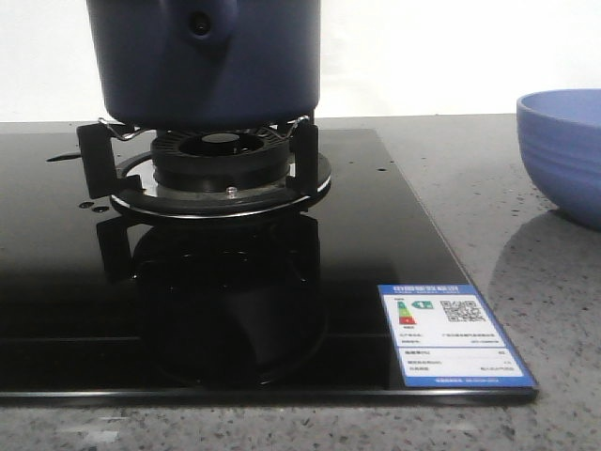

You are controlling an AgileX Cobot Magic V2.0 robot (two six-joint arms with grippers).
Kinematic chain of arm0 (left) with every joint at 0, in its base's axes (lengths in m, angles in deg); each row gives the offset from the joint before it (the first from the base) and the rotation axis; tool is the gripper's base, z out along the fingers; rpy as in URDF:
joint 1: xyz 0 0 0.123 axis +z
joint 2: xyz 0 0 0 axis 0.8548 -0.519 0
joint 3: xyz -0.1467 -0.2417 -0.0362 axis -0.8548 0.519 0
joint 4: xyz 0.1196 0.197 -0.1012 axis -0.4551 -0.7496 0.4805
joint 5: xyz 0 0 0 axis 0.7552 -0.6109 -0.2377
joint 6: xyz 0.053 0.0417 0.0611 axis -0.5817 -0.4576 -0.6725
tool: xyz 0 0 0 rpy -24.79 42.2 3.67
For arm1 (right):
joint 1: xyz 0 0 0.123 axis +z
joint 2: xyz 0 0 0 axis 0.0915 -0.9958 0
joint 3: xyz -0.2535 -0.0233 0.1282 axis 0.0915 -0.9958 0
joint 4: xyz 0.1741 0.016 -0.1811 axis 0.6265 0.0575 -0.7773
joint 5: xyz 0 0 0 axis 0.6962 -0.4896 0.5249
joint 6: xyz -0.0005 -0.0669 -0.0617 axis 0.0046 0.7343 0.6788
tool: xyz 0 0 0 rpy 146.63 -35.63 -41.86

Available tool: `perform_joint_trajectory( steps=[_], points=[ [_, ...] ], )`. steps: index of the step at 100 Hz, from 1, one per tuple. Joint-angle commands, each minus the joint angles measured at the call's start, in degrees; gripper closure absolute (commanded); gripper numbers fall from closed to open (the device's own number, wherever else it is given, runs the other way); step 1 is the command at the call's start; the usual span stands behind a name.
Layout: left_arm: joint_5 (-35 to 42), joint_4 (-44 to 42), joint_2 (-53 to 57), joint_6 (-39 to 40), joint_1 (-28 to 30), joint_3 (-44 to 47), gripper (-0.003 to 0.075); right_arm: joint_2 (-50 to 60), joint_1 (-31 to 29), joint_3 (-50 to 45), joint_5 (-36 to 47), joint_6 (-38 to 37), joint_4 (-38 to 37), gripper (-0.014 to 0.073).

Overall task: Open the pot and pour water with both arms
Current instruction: 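Grasp the blue lid knob with left gripper and lift lid off pot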

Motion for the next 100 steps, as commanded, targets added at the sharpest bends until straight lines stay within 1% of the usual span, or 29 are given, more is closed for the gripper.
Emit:
perform_joint_trajectory(
  steps=[1, 6, 11, 17, 26, 49, 59, 80, 92, 100],
  points=[
    [3.51, 5.58, -1.04, -3.39, -0.24, -2.8, 0.032, -0.09, -0.03, 1.85, 1.94, 1.44, 3.51, 0.0657],
    [5.88, 5.47, -2.13, -3.89, -0.24, -3.45, 0.0241, -0.09, -0.03, 1.85, 2.04, 1.44, 3.51, 0.0657],
    [7.01, 5.47, -3.29, -6.99, -0.24, -4.07, 0.0212, -0.09, -0.03, 1.85, 2.32, 1.44, 3.4, 0.0657],
    [7.13, 5.47, -4.97, -10.96, -0.24, -4.92, 0.0226, -0.09, -0.03, 1.85, 2.44, 1.44, 3.29, 0.0657],
    [6.51, 5.47, -8.92, -13.24, -0.24, -6.98, 0.0242, -0.09, -0.03, 1.85, 2.67, 1.44, 2.81, 0.0657],
    [6.76, 5.47, -17.34, -13.36, -0.24, -12.6, 0.0243, -0.09, -0.03, 1.85, 2.22, 1.44, 2.59, 0.0657],
    [8.37, 5.47, -19.99, -13.47, -0.24, -14.57, 0.0243, -0.09, -0.03, 1.85, 2.14, 1.44, 2.59, 0.0657],
    [8.02, 5.67, -21.62, -13.47, -0.24, -15.35, 0.0242, -0.09, -0.03, 1.85, 2.51, 1.44, 2.59, 0.0657],
    [7.47, 5.67, -22.88, -15.17, -0.24, -16.18, 0.023, -0.09, -0.03, 1.85, 2.79, 1.44, 2.59, 0.0657],
    [4.79, 5.67, -24.32, -16.03, -0.24, -16.99, 0.02, -0.09, -0.03, 1.85, 2.92, 1.44, 2.59, 0.0657]
  ],
)
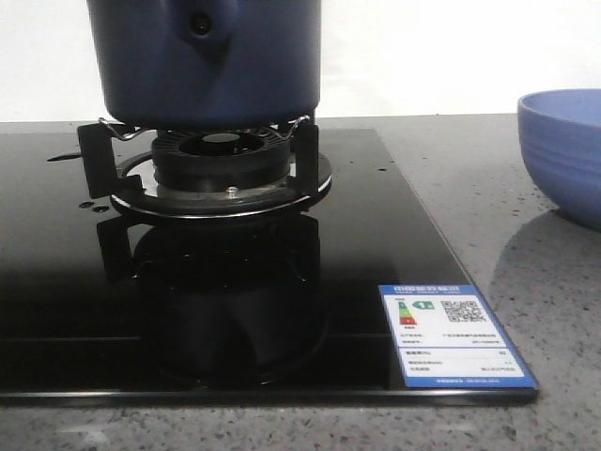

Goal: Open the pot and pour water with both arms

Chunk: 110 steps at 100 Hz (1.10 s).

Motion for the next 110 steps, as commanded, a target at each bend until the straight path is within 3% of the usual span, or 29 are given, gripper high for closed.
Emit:
perform_joint_trajectory(
  steps=[1, 33, 55, 110],
  points=[
    [-3.66, 2.37, -0.17, -1.04, -0.24, -2.69, 0.0199, -0.09, -0.03, 1.85, 1.97, 0.84, 2.65, 0.0657],
    [-2.02, 5.58, -4.32, -3.68, -0.24, -4.04, 0.0178, -0.09, -0.03, 1.85, 1.76, 0.84, 2.65, 0.0657],
    [-1.36, 10.17, -5.5, -7.99, -0.24, -5.39, 0.011, -0.09, -0.03, 1.85, 1.75, 0.84, 2.65, 0.0657],
    [-5.18, 11.28, -13.57, -8.07, -0.24, -10.28, 0.0131, -0.09, -0.03, 1.85, 2.27, 0.84, 2.65, 0.0657]
  ],
)
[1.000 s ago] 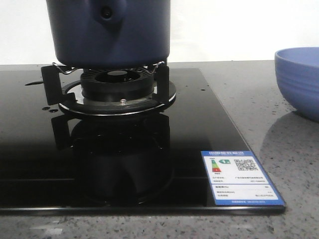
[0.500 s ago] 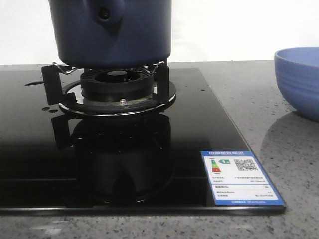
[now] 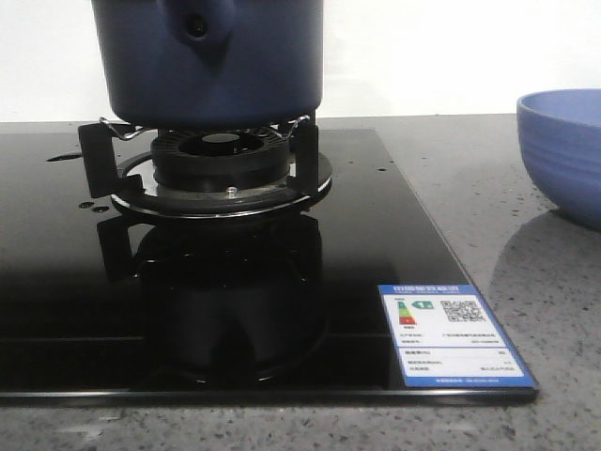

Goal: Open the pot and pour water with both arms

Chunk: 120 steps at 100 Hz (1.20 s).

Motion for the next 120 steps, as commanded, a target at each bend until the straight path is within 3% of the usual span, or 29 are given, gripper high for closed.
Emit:
perform_joint_trajectory(
  steps=[1, 12, 41, 48, 74, 95, 120],
  points=[
    [-1.61, 2.41, 0.79, -0.13, -0.24, -1.7, 0.0136, -0.09, -0.03, 1.85, 1.9, 0.84, 2.65, 0.0657],
    [-2.9, 2.41, 0.74, -0.13, -0.24, -1.7, 0.019, -0.09, -0.03, 1.85, 1.9, 0.84, 2.65, 0.0657],
    [-5.09, 2.41, 0.74, -0.13, -0.24, -1.7, 0.0501, -0.09, -0.03, 1.85, 2.14, 0.84, 2.65, 0.0657],
    [-5.09, 2.41, 0.74, -0.13, -0.24, -1.7, 0.0533, -0.09, -0.03, 1.85, 2.14, 0.84, 2.65, 0.0657],
    [-5.18, 2.41, 3.98, 0.68, 1.14, -2.0, 0.0531, -0.09, -0.03, 1.85, 2.98, 0.84, 2.65, 0.0657],
    [-5.36, 2.41, 10.53, 7.44, 6.76, -2.32, 0.0531, -0.09, -0.03, 1.85, 4.83, 0.84, 2.75, 0.0657],
    [-4.05, -0.37, 19.76, 8.97, 13.85, -1.63, 0.0531, -0.09, -0.03, 1.85, 10.75, 0.84, 3.8, 0.0657]
  ],
)
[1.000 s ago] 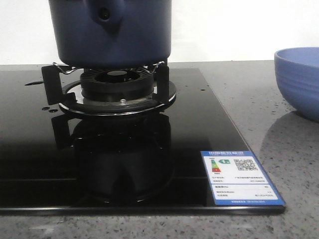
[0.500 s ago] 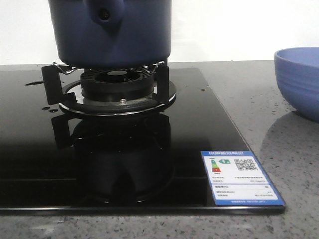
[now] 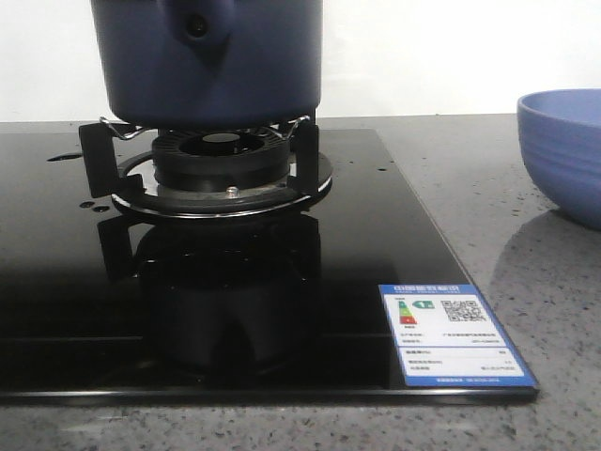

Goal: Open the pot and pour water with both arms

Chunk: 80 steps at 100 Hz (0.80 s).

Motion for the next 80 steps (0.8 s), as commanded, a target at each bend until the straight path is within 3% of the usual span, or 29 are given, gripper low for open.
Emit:
perform_joint_trajectory(
  steps=[1, 13, 24, 37, 57, 80],
  points=[
    [-0.84, 1.63, 5.25, 1.99, 1.81, -1.47, 0.0531, -0.09, -0.03, 1.85, 5.17, 0.84, 3.45, 0.0657],
    [3.25, -3.74, 9.03, 8.98, 4.51, 0.85, 0.0531, -0.09, -0.03, 1.85, 13.45, 0.84, 3.57, 0.0657],
    [6.46, -4.58, 12.44, 10.25, 6.48, 5.28, 0.0531, -0.21, -0.03, 1.9, 22.75, 0.84, 3.45, 0.0657],
    [11.74, -4.19, 15.98, 10.25, 6.71, 10.77, 0.0531, -2.05, -1.38, 4.82, 27.95, 0.5, -5.25, 0.0653],
    [12.37, -4.04, 20.27, 10.25, 6.51, 16.85, 0.0531, -9.12, -7.92, 13.03, 18.88, -9.78, -14.5, 0.0653],
    [12.44, -3.94, 22.14, 10.25, 3.36, 18.01, 0.0531, -19.44, -10.28, 21.12, 1.49, -22.87, -33.59, 0.0653]
  ],
)
